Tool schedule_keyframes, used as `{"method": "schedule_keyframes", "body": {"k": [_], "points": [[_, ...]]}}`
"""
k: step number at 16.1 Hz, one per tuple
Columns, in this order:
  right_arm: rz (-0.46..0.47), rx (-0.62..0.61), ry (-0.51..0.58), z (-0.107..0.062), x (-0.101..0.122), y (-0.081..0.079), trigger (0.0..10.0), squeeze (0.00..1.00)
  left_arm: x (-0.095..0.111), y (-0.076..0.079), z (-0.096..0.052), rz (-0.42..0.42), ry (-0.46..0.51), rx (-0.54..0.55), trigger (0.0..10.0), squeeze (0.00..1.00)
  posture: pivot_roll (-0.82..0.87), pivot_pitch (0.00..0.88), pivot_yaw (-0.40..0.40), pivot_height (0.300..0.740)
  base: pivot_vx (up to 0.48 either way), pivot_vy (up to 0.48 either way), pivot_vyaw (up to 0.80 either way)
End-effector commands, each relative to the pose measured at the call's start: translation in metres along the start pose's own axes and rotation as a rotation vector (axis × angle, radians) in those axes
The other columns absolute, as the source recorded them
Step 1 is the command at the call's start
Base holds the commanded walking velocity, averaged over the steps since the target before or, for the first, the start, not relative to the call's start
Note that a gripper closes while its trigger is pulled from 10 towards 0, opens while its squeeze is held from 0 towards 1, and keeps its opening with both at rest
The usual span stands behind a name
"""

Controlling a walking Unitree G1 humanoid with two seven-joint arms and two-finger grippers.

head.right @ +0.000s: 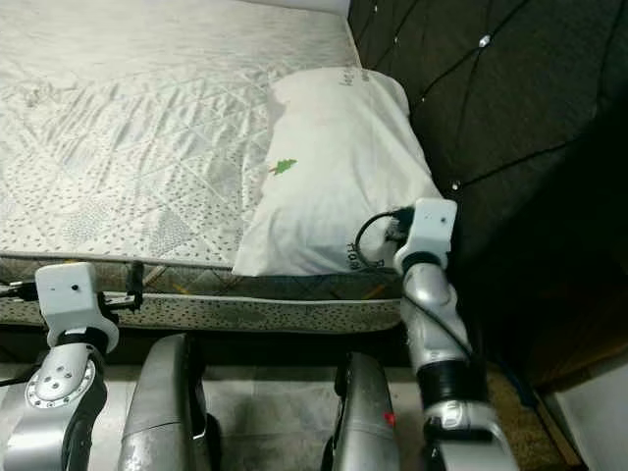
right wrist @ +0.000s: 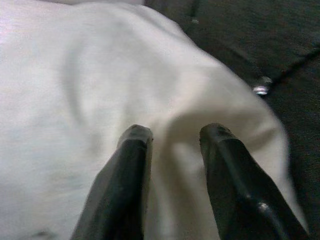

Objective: Clean up the room

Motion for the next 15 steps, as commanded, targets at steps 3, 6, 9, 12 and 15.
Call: {"method": "schedule_keyframes", "body": {"k": [3,6,9,12,15], "points": [[0.040,0.161,0.088,-0.014,0.018,-0.042,10.0,1.00,0.004,-0.002,0.004,0.018,0.035,0.039,10.0,0.00,0.03,0.000,-0.095,0.536,0.000,0.000,0.00],[0.041,0.235,0.130,-0.022,0.027,-0.059,10.0,1.00,0.005,-0.002,0.007,0.019,0.044,0.041,10.0,0.00,0.03,0.000,-0.088,0.536,0.000,0.000,0.00],[0.048,0.324,0.150,-0.024,0.034,-0.070,10.0,0.71,0.007,0.000,0.011,0.019,0.057,0.038,10.0,0.00,0.03,0.000,-0.087,0.536,0.000,0.000,0.00],[0.038,0.324,0.174,-0.021,0.044,-0.071,10.0,0.00,0.008,0.003,0.013,0.021,0.064,0.029,10.0,0.00,0.03,0.000,-0.088,0.573,0.000,0.000,0.00],[0.042,0.328,0.177,-0.019,0.046,-0.071,10.0,0.00,0.008,0.004,0.013,0.021,0.067,0.027,10.0,0.00,0.02,0.000,-0.087,0.605,0.000,0.000,0.00]]}}
Point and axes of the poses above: a point about 5 cm out from each wrist's last joint towards the gripper, its own z axis pointing out of the wrist towards the gripper, its own x axis along the axis of the wrist's last joint, y = z × x, the point moved 5 cm from there along z, pointing out of the wrist towards the gripper, and after that the axes turned 1 degree about -z, right-handed, at the moved point
